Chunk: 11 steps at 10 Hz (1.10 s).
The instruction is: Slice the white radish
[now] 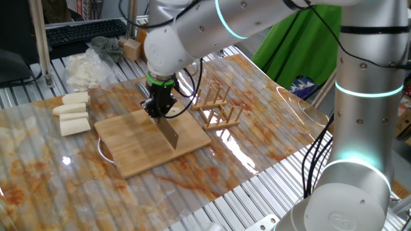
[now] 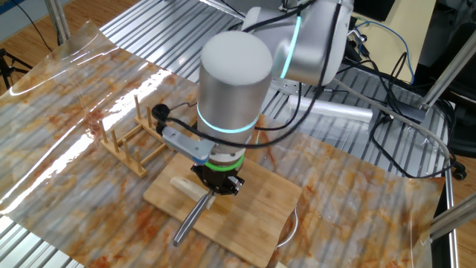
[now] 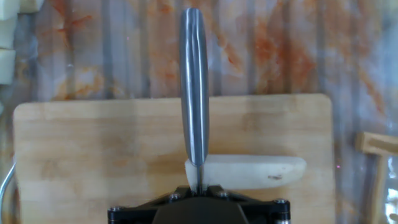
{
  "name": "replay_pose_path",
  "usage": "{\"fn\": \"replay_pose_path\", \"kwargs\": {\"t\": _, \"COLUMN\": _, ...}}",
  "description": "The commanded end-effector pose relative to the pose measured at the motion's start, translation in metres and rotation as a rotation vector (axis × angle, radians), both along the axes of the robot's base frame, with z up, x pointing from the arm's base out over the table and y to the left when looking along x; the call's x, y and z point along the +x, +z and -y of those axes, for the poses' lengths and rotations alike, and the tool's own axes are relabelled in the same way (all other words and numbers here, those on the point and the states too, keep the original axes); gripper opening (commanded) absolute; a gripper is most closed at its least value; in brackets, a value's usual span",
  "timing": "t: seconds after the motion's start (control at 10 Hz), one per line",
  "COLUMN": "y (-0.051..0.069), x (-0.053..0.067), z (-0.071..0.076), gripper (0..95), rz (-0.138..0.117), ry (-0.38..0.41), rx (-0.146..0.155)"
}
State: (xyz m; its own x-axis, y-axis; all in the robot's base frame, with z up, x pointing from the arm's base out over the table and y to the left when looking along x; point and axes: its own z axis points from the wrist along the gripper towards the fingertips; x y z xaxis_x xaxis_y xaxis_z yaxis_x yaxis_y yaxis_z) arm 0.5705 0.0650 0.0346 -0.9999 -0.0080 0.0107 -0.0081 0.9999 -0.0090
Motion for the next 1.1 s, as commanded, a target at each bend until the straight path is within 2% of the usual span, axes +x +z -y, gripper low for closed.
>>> {"fn": "replay_pose_path", "kwargs": {"t": 0.1, "y": -0.003, "x": -0.001, "z": 0.0, "gripper": 0.0, "rz": -0.036, "ry": -0.003, "rx": -0.017}}
{"fn": "replay_pose_path", "kwargs": {"t": 0.3, "y": 0.001, "x": -0.002, "z": -0.002, "gripper": 0.0, "rz": -0.046, "ry": -0.019, "rx": 0.003}}
{"fn": "replay_pose_path", "kwargs": {"t": 0.4, "y": 0.009, "x": -0.004, "z": -0.001, "gripper": 0.0, "rz": -0.054, "ry": -0.019, "rx": -0.008}}
{"fn": "replay_pose_path", "kwargs": {"t": 0.5, "y": 0.015, "x": -0.006, "z": -0.002, "gripper": 0.0, "rz": -0.056, "ry": -0.019, "rx": -0.006}}
{"fn": "replay_pose_path", "kwargs": {"t": 0.8, "y": 0.028, "x": -0.01, "z": -0.005, "gripper": 0.0, "rz": -0.066, "ry": -0.022, "rx": -0.017}}
{"fn": "replay_pose_path", "kwargs": {"t": 0.9, "y": 0.035, "x": -0.013, "z": -0.005, "gripper": 0.0, "rz": -0.076, "ry": -0.031, "rx": -0.01}}
{"fn": "replay_pose_path", "kwargs": {"t": 1.1, "y": 0.043, "x": -0.016, "z": -0.003, "gripper": 0.0, "rz": -0.078, "ry": -0.031, "rx": -0.011}}
